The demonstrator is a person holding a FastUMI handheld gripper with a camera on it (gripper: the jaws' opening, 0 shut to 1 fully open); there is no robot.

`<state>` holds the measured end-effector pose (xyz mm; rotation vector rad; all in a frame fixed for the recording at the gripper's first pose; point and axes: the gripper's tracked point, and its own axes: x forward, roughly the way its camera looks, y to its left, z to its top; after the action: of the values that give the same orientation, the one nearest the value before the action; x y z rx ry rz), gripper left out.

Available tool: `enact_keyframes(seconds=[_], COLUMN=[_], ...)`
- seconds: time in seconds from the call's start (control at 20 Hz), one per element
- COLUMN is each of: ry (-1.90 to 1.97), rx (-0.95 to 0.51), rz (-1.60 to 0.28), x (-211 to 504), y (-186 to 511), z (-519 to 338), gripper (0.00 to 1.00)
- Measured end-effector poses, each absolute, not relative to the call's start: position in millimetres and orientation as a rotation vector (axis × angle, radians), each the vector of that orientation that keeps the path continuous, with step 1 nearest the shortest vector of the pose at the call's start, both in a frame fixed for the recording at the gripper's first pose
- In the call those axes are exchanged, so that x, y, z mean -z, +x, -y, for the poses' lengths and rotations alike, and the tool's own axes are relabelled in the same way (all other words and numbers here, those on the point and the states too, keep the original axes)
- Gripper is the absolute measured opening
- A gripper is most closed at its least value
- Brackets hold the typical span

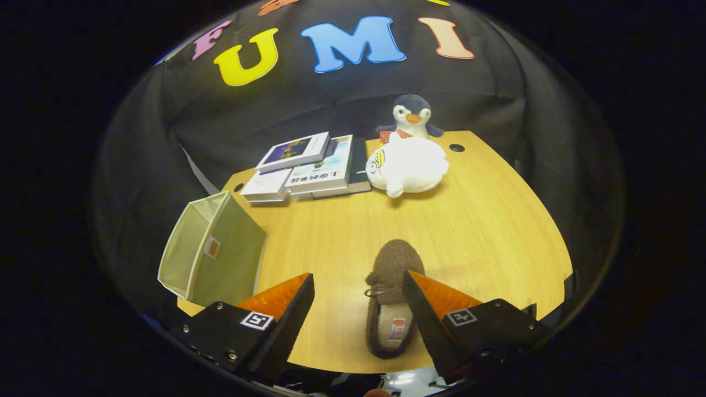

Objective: Open the storage box then place both shoes into the box .Put the left shoe in first, then the right shoe, with the right side of both shoes facing outward in a uniform manner.

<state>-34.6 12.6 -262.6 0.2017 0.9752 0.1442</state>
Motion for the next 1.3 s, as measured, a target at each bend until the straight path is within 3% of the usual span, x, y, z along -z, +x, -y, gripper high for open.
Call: enact_keyframes(seconds=[0.5, 0.8, 0.85, 1.05, 1.1, 1.15, 1.2, 1.3], ry=[-0.015, 0.046, 0.082, 0.216, 0.228, 0.260, 0.288, 0.339], rx=[-0.070, -0.073, -0.073, -0.072, -0.057, -0.038, -0.029, -0.016], rz=[-1.124, -1.221, -1.231, -1.261, -1.269, -1.270, -1.280, -1.278], x=[342.2, 380.5, 381.5, 384.3, 385.2, 385.0, 384.2, 379.2], y=[-69.2, -75.1, -75.3, -73.5, -72.8, -71.8, -72.5, -73.2], z=[48.1, 46.8, 43.5, 32.5, 36.4, 36.8, 35.8, 34.4], gripper=[0.98, 0.95, 0.90, 0.51, 0.29, 0.24, 0.12, 0.12])
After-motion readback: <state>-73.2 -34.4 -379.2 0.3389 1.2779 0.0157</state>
